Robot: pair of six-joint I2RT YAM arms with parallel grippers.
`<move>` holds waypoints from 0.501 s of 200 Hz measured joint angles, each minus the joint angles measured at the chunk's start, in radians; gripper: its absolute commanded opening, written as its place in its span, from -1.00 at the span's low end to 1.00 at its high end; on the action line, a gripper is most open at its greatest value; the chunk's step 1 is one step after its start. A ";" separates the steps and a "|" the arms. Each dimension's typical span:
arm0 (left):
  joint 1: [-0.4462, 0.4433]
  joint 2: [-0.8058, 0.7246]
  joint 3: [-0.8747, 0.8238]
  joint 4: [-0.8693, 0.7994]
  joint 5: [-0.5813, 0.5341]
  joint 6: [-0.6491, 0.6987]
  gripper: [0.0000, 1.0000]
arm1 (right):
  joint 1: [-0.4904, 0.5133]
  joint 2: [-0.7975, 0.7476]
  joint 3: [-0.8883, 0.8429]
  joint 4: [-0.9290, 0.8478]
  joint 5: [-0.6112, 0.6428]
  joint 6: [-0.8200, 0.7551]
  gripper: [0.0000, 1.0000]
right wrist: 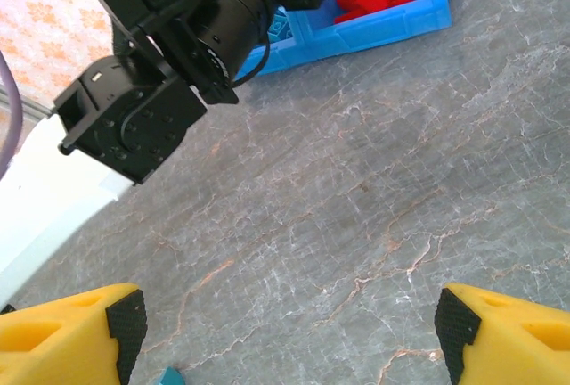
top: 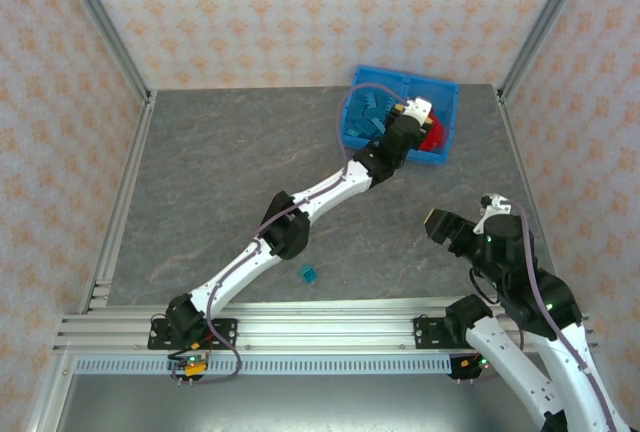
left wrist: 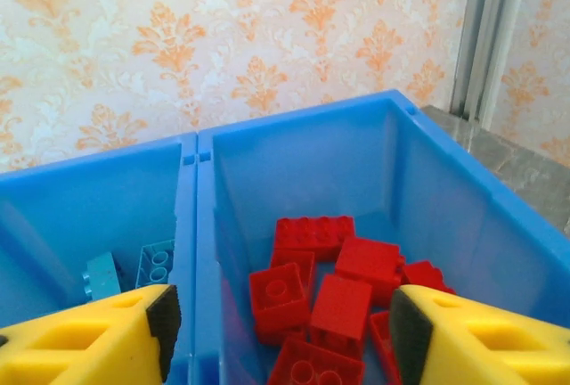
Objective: Sort the legos into containers by color
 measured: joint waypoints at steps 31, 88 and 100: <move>-0.031 -0.083 -0.051 -0.091 0.045 0.003 0.44 | 0.000 0.001 -0.003 0.002 0.000 0.008 0.71; -0.150 -0.733 -0.800 0.082 0.210 -0.007 0.46 | 0.000 0.002 0.003 0.002 0.022 0.017 0.72; -0.150 -0.878 -0.960 0.152 0.229 -0.011 0.50 | 0.000 0.002 0.006 0.013 0.026 0.014 0.73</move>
